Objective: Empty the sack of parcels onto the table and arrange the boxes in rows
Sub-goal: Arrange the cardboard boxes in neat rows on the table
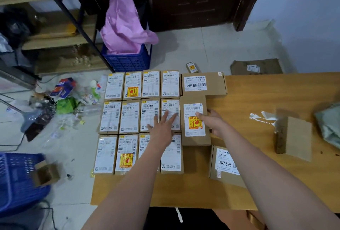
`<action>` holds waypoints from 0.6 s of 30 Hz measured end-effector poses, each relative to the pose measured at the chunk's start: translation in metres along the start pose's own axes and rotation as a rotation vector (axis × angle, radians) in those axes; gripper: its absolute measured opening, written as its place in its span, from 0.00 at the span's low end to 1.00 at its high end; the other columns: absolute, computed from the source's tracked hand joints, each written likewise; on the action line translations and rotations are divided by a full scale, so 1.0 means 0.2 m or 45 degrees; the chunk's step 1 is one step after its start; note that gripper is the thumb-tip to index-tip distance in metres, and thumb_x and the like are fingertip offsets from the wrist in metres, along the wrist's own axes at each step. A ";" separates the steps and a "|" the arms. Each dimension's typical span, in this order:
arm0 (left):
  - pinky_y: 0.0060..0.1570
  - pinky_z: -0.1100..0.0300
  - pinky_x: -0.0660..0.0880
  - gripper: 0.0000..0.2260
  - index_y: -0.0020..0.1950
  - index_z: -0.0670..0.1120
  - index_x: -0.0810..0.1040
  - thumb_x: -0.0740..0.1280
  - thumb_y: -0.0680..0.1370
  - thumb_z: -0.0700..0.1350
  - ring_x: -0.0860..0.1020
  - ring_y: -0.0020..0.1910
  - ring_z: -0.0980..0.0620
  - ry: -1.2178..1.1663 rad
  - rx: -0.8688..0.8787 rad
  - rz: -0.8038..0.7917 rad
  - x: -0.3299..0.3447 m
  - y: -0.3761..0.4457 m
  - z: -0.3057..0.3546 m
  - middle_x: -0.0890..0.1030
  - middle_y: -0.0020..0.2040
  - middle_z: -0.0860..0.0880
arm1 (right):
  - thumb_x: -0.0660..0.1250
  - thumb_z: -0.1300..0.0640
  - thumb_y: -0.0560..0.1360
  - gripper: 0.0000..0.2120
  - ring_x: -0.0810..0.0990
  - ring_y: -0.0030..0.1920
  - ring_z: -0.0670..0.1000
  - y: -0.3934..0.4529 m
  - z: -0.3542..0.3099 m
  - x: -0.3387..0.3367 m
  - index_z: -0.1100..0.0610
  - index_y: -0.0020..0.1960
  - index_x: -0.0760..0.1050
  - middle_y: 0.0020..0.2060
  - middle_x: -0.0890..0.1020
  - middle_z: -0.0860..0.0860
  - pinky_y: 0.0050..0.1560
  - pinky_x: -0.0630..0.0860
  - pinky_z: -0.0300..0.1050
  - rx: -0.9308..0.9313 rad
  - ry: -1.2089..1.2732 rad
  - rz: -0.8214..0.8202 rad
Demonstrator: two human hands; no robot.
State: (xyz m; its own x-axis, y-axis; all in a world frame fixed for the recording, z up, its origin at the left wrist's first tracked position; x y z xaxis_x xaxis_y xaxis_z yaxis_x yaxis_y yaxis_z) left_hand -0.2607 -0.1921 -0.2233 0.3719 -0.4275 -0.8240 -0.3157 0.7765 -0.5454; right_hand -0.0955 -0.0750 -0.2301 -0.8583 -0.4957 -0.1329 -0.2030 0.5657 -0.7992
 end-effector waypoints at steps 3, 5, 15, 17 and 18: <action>0.70 0.29 0.55 0.37 0.80 0.62 0.46 0.66 0.80 0.46 0.45 0.79 0.39 0.001 0.007 -0.003 0.00 0.01 0.00 0.44 0.81 0.55 | 0.68 0.53 0.78 0.22 0.80 0.60 0.55 -0.01 -0.02 0.01 0.55 0.70 0.67 0.62 0.80 0.53 0.50 0.73 0.47 -0.040 -0.050 0.102; 0.70 0.29 0.55 0.36 0.80 0.62 0.46 0.66 0.80 0.46 0.45 0.79 0.39 0.006 -0.001 -0.005 0.00 0.00 0.00 0.44 0.81 0.55 | 0.67 0.53 0.79 0.19 0.81 0.59 0.55 -0.02 -0.03 0.03 0.55 0.68 0.69 0.61 0.80 0.53 0.48 0.74 0.47 -0.050 -0.084 0.117; 0.71 0.29 0.54 0.35 0.79 0.63 0.48 0.65 0.80 0.47 0.46 0.79 0.39 -0.026 -0.005 0.031 0.00 0.01 0.01 0.45 0.81 0.54 | 0.61 0.48 0.82 0.20 0.78 0.62 0.56 -0.02 -0.04 0.04 0.57 0.70 0.67 0.63 0.79 0.54 0.51 0.73 0.49 -0.031 -0.153 0.133; 0.72 0.30 0.48 0.31 0.79 0.62 0.50 0.63 0.81 0.52 0.42 0.79 0.37 -0.070 -0.020 0.062 -0.01 0.00 0.01 0.43 0.81 0.52 | 0.58 0.44 0.82 0.27 0.73 0.67 0.58 -0.03 -0.03 0.03 0.57 0.75 0.61 0.67 0.75 0.55 0.60 0.71 0.56 0.035 -0.143 0.121; 0.73 0.30 0.45 0.29 0.79 0.62 0.50 0.60 0.82 0.55 0.40 0.78 0.36 -0.099 -0.038 0.079 -0.01 0.00 0.02 0.42 0.81 0.51 | 0.58 0.42 0.81 0.30 0.70 0.70 0.59 -0.03 -0.03 0.02 0.56 0.77 0.57 0.69 0.74 0.55 0.65 0.68 0.60 0.062 -0.139 0.107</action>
State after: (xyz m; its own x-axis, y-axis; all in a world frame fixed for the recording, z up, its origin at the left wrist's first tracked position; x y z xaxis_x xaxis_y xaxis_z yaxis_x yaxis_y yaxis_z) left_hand -0.2589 -0.1888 -0.2214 0.4171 -0.3407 -0.8426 -0.3655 0.7859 -0.4987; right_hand -0.1006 -0.0769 -0.2228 -0.8142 -0.5184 -0.2614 -0.1074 0.5771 -0.8096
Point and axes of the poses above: each hand's wrist, its own y-axis towards the middle knuckle, its own x-axis out of the palm, z = x × y, the point moved 2 cm from there along y, towards the middle knuckle
